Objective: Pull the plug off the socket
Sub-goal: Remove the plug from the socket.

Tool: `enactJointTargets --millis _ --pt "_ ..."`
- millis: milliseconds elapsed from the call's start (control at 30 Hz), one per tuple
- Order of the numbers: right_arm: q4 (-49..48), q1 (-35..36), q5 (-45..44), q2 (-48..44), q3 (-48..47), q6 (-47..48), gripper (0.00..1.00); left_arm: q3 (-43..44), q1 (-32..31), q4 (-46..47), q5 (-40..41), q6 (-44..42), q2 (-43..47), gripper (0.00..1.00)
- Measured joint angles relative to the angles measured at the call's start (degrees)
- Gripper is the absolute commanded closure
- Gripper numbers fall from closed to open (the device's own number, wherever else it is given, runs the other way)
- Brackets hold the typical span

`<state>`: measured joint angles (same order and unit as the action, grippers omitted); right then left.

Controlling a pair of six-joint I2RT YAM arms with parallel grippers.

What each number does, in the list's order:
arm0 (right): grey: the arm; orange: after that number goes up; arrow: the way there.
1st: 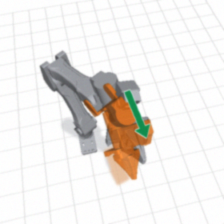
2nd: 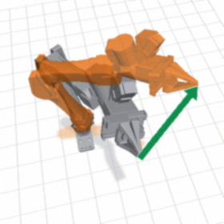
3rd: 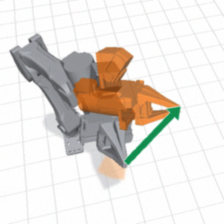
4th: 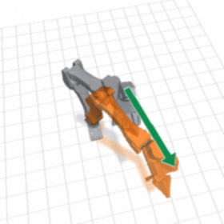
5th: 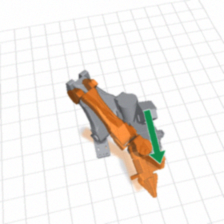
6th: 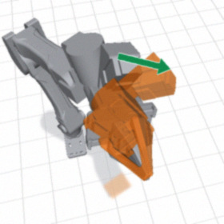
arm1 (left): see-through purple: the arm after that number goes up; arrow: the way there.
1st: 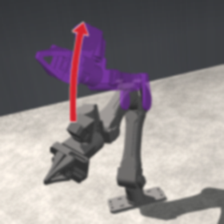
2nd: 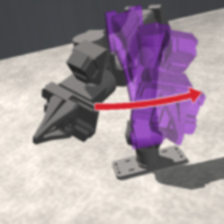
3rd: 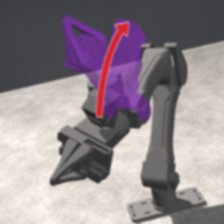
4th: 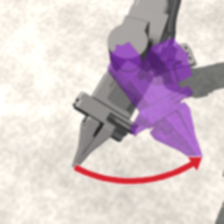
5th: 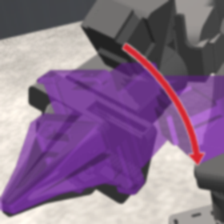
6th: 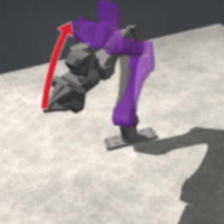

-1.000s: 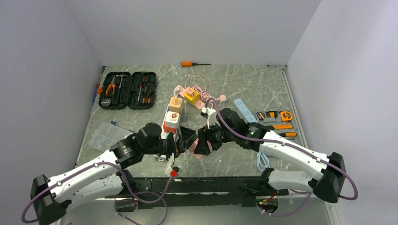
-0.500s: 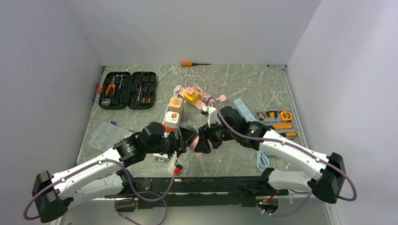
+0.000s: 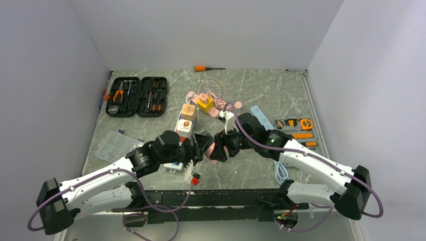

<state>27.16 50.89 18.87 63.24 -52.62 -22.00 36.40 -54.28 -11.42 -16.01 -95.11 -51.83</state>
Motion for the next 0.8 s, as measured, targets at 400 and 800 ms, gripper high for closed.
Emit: enactJointTargets --millis 400,800 --pt "-1.1 -0.1 -1.8 -0.4 0.6 0.4 1.0 -0.5 3.0 1.9 -2.2 -2.8 -0.6 1.0" --pt "-2.3 0.8 -4.0 -2.3 1.8 0.0 1.0 -0.6 6.8 2.2 -8.3 -6.3 -1.0 1.0"
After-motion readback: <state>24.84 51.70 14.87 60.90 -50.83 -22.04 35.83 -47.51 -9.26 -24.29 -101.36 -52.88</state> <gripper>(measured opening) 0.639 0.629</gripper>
